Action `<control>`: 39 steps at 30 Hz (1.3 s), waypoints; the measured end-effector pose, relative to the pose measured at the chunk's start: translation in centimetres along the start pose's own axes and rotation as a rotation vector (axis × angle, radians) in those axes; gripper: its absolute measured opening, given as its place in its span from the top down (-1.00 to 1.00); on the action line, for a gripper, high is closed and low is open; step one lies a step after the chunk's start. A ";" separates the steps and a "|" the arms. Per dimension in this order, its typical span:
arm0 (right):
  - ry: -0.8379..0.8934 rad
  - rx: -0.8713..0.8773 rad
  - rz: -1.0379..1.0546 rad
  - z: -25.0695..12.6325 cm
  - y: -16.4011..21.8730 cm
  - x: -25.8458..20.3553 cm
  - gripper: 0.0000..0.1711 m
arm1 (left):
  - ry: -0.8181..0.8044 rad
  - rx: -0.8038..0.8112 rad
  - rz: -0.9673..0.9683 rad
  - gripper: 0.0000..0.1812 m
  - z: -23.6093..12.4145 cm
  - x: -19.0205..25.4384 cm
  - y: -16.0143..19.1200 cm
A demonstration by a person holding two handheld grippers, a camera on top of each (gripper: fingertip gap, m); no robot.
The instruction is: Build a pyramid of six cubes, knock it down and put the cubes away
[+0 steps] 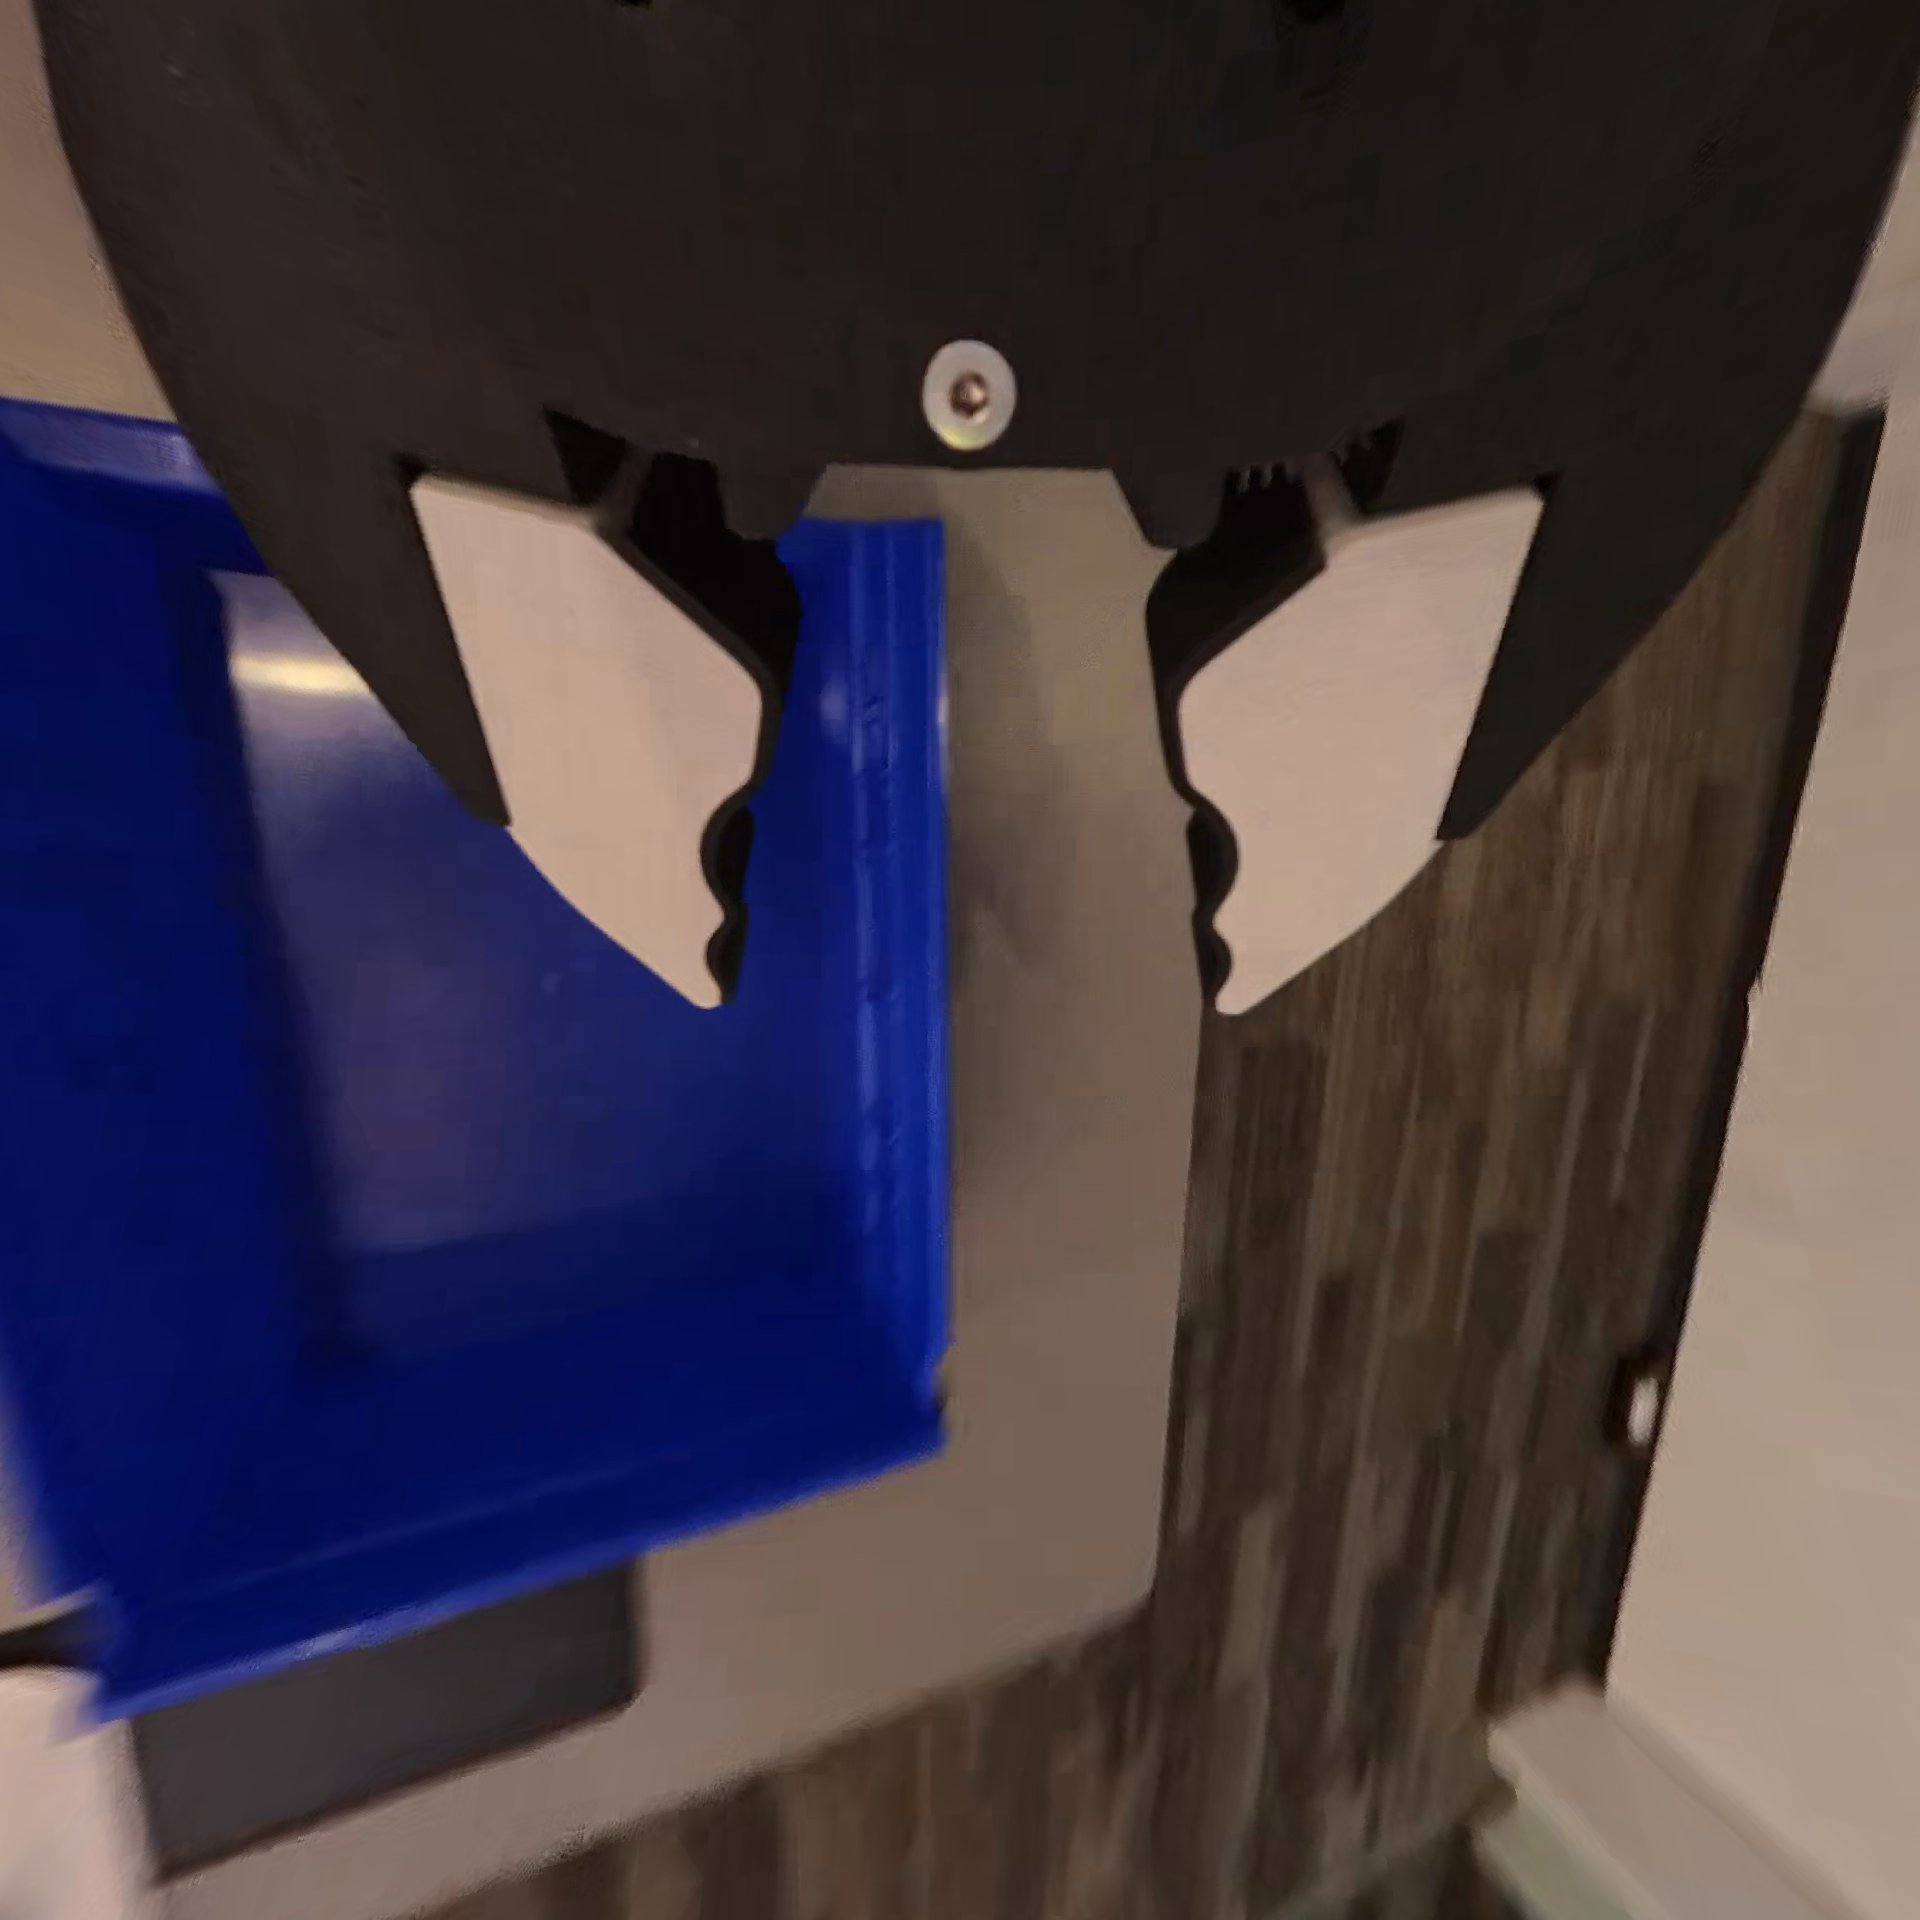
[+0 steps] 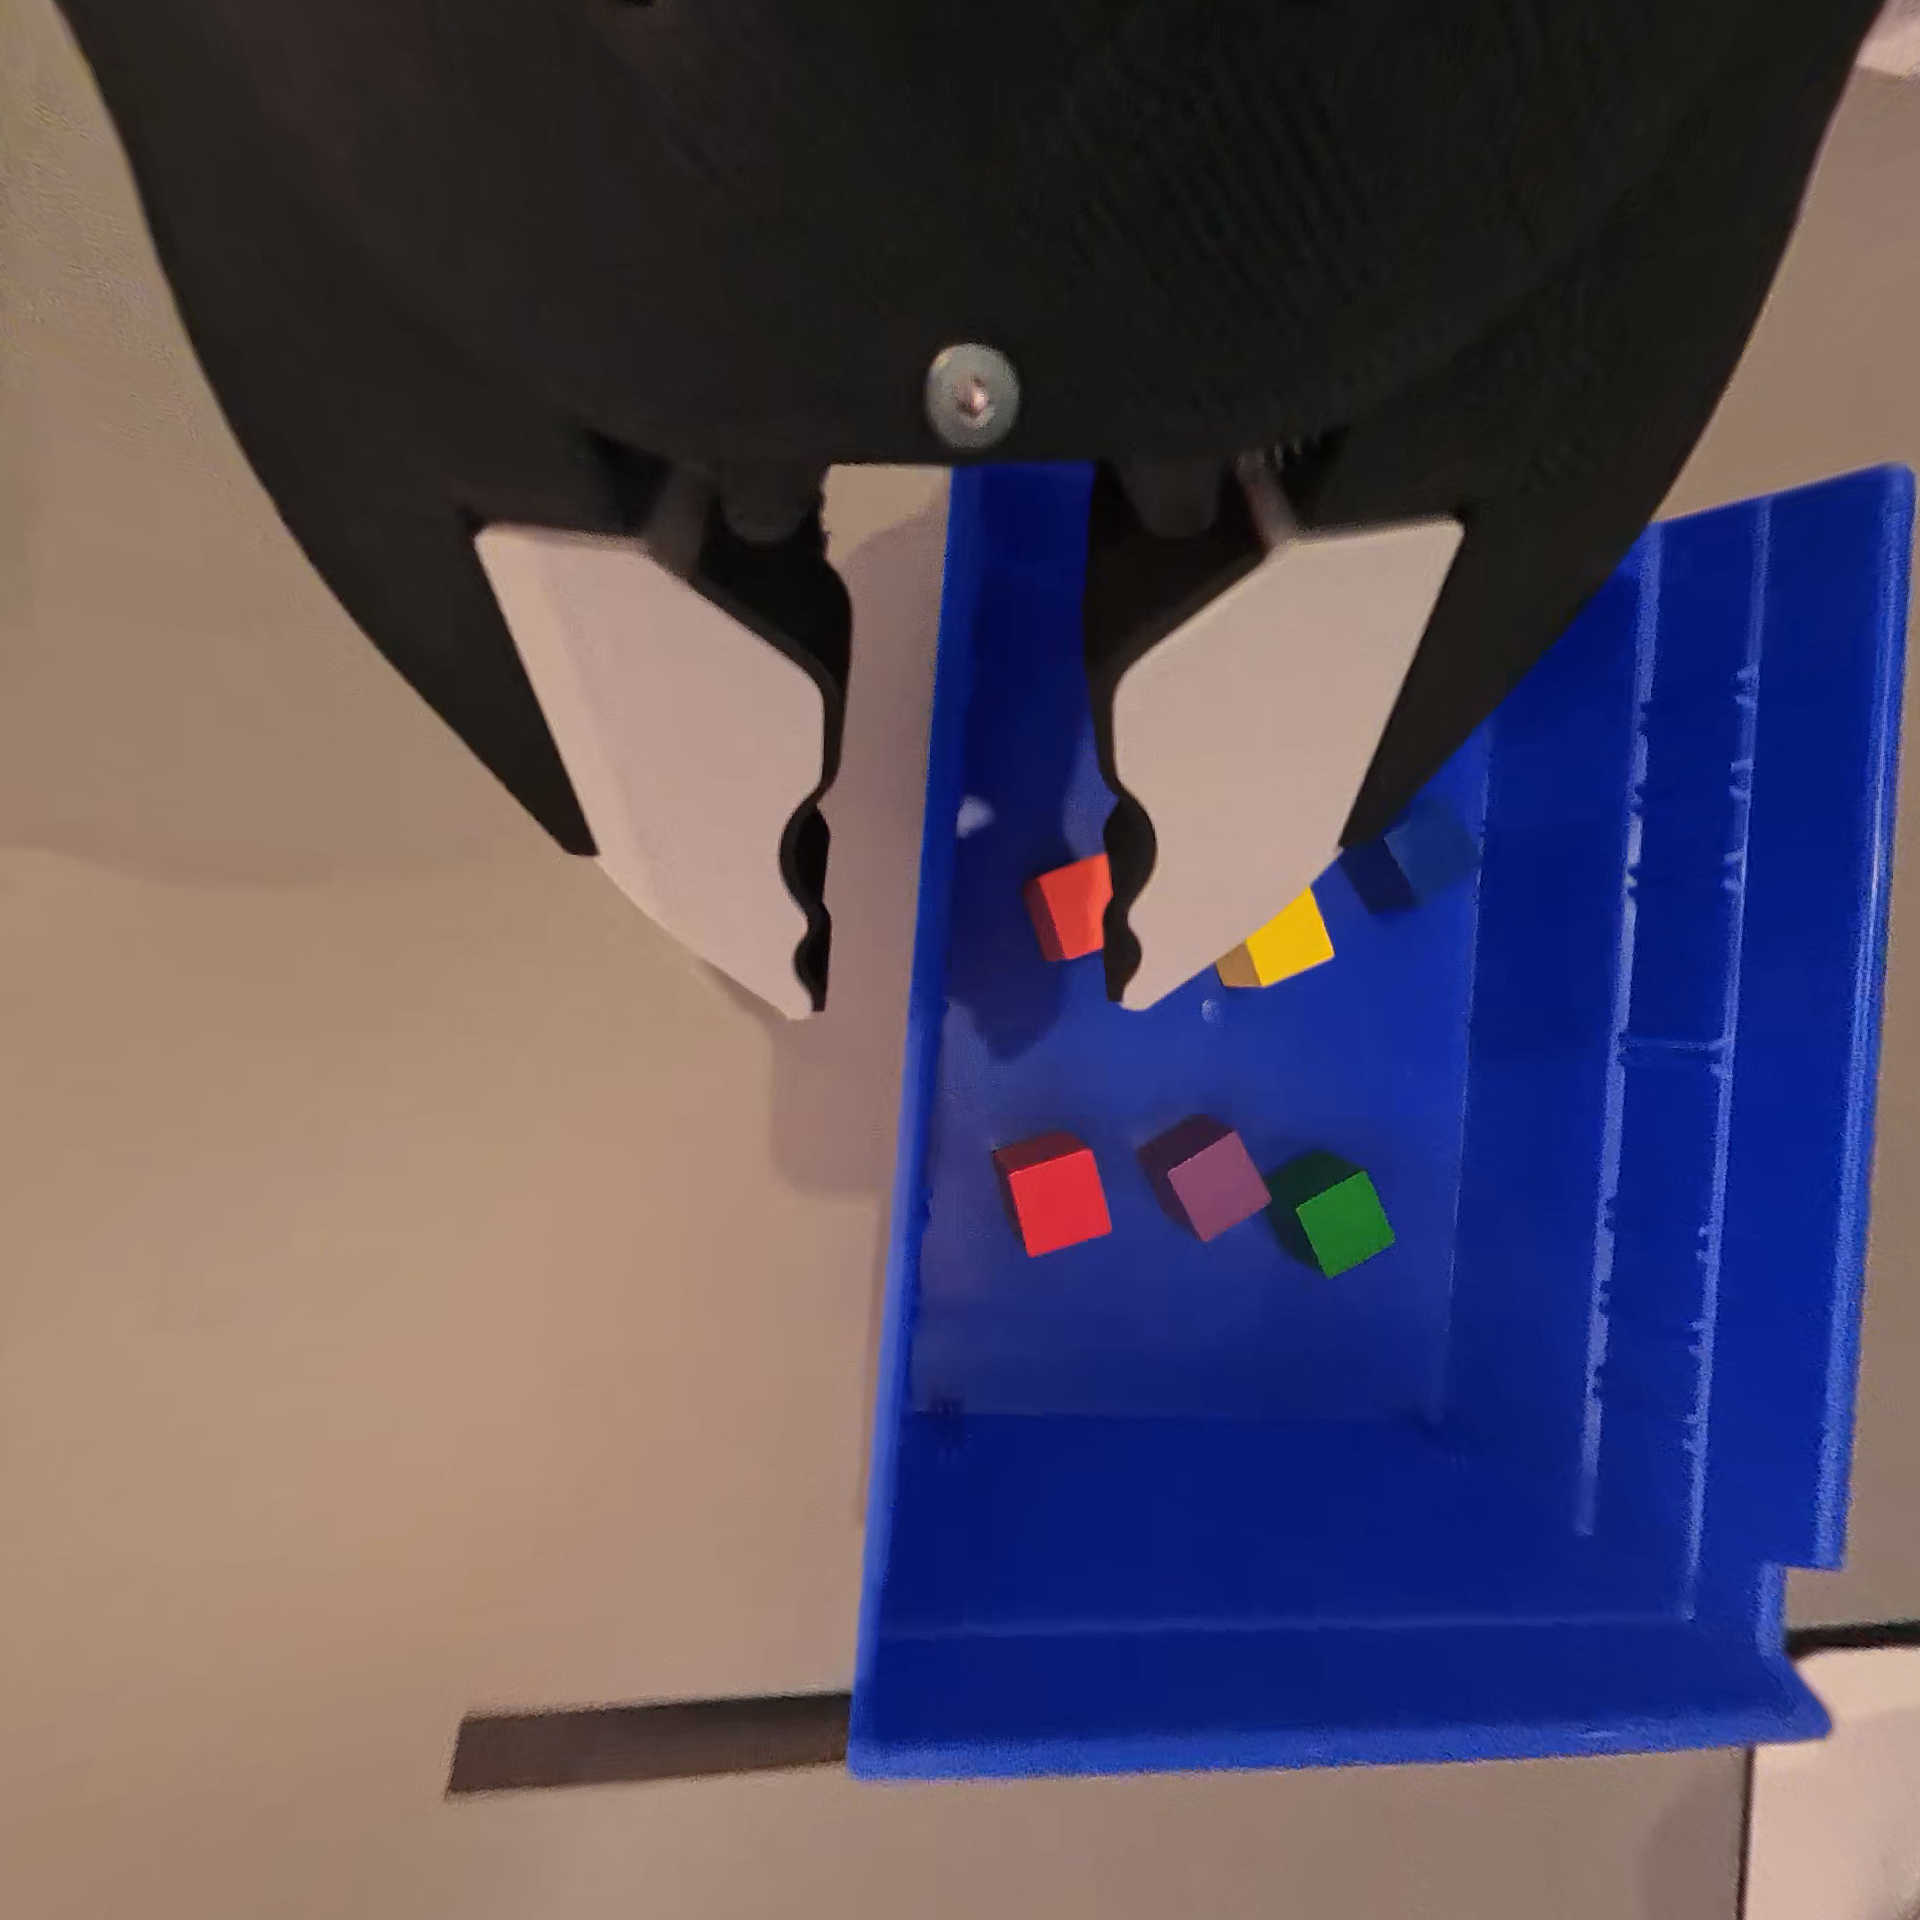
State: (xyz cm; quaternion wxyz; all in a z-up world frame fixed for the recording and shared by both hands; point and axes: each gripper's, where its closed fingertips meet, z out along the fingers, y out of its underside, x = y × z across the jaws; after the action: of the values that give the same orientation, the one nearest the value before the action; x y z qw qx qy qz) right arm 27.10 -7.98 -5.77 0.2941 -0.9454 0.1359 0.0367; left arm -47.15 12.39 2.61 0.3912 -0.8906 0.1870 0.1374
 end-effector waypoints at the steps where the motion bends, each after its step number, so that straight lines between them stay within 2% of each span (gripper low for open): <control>1: -0.009 -0.022 0.029 1.0 0.5 0.2 0.39 | -0.004 -0.062 -0.039 0.05 1.0 -1.0 1.4; 3: 0.049 -0.128 0.022 2.6 2.2 1.1 0.40 | 0.050 -0.119 -0.104 0.15 2.8 -1.9 3.4; 6: 0.127 -0.249 -0.020 3.6 3.7 2.0 0.46 | 0.157 -0.098 -0.217 0.23 4.3 -2.1 4.2; 10: 0.069 -0.342 0.010 4.8 5.0 1.3 0.75 | 0.355 -0.178 -0.327 0.21 4.9 -0.1 5.3; 12: 0.024 -0.380 0.017 4.9 5.5 0.8 0.88 | 0.432 -0.187 -0.307 0.31 5.0 1.4 5.2; 16: 0.005 -0.381 0.027 4.9 5.6 0.5 0.91 | 0.347 -0.331 -0.236 0.36 6.3 1.7 7.1; 21: 0.010 -0.386 0.026 4.8 5.8 0.3 0.91 | 0.284 -0.473 -0.188 0.74 7.6 2.1 9.1; 24: 0.004 -0.396 0.003 4.8 5.9 -0.3 0.90 | 0.321 -0.522 -0.173 0.87 8.0 3.2 9.7; 28: -0.012 -0.411 -0.028 5.0 6.0 -1.9 0.90 | 0.325 -0.544 -0.145 0.89 8.1 4.0 9.7; 32: -0.024 -0.423 -0.048 5.5 5.8 -4.2 0.91 | 0.389 -0.560 -0.102 0.91 7.3 6.8 8.8; 36: -0.057 -0.442 -0.069 6.0 5.7 -7.2 0.89 | 0.325 -0.570 0.026 0.82 6.8 9.7 7.6; 39: -0.095 -0.466 -0.095 6.3 5.8 -9.7 0.84 | 0.344 -0.559 0.128 0.77 6.0 13.1 6.6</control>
State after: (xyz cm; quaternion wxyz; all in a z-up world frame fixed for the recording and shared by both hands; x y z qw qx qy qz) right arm 16.26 -6.76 -12.67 0.0757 -0.9902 0.0650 0.0976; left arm -39.00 9.83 -10.67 0.0850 -0.9601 0.2608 0.0551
